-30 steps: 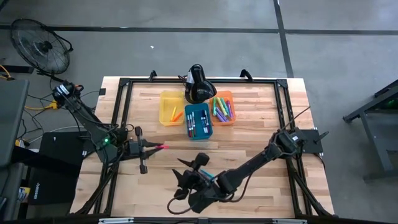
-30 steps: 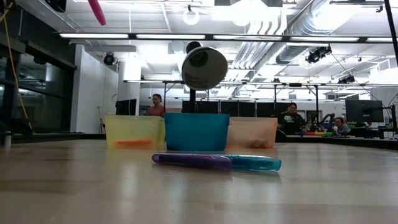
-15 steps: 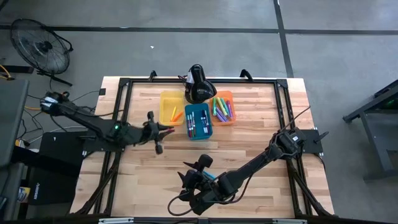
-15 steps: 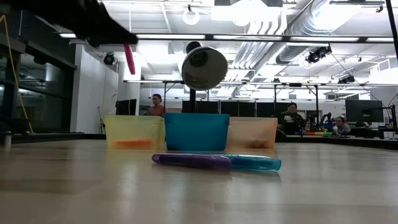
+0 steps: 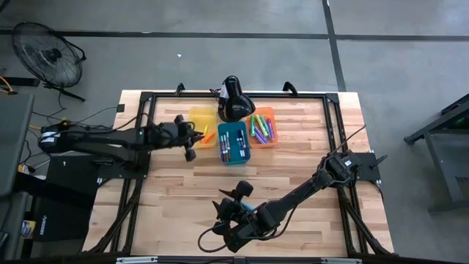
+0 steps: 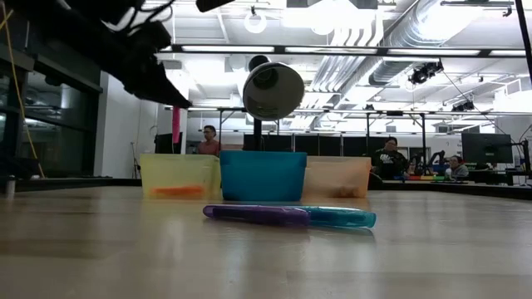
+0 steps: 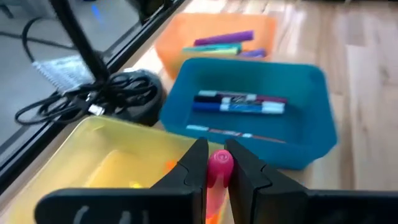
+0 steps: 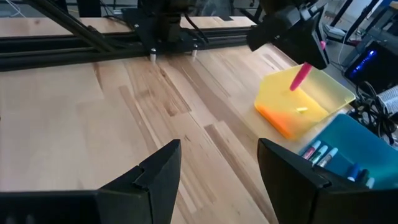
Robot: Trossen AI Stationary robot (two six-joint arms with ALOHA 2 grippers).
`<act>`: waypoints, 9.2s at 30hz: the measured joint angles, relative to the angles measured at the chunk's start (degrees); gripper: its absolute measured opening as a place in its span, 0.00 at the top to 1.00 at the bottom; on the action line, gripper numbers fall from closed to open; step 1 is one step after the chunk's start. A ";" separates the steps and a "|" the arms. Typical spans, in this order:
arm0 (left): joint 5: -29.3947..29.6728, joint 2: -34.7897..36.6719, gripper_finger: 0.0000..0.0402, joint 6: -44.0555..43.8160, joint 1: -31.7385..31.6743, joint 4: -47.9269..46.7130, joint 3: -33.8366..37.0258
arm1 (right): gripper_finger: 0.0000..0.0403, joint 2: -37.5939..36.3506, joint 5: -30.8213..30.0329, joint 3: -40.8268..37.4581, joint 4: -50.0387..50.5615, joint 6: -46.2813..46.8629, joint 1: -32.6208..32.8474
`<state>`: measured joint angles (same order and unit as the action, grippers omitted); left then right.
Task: Pick & Place Markers
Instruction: Put the pink mini marker into the yellow bin, then put the blue mini marker into the yellow bin
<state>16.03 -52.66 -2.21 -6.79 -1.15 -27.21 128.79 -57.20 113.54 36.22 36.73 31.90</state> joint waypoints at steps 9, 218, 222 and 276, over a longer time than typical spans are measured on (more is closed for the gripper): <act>-7.15 -7.00 0.93 7.88 -10.47 -7.08 -5.67 | 0.50 0.00 -0.06 0.00 0.42 0.70 -0.04; 37.52 -10.64 0.83 -16.33 66.77 -0.63 -7.53 | 0.94 0.77 24.84 -9.35 11.06 9.41 -5.80; 37.54 -10.64 0.83 -14.83 66.77 1.93 -7.54 | 0.94 0.74 22.24 -9.33 4.77 6.08 -5.81; 1.81 -20.61 0.50 0.73 41.58 40.76 -7.50 | 0.94 -8.48 1.51 -9.11 -21.31 -25.21 4.04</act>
<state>17.84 -73.28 -1.48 34.80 39.62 -34.71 120.31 -55.69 104.42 14.92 11.52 35.94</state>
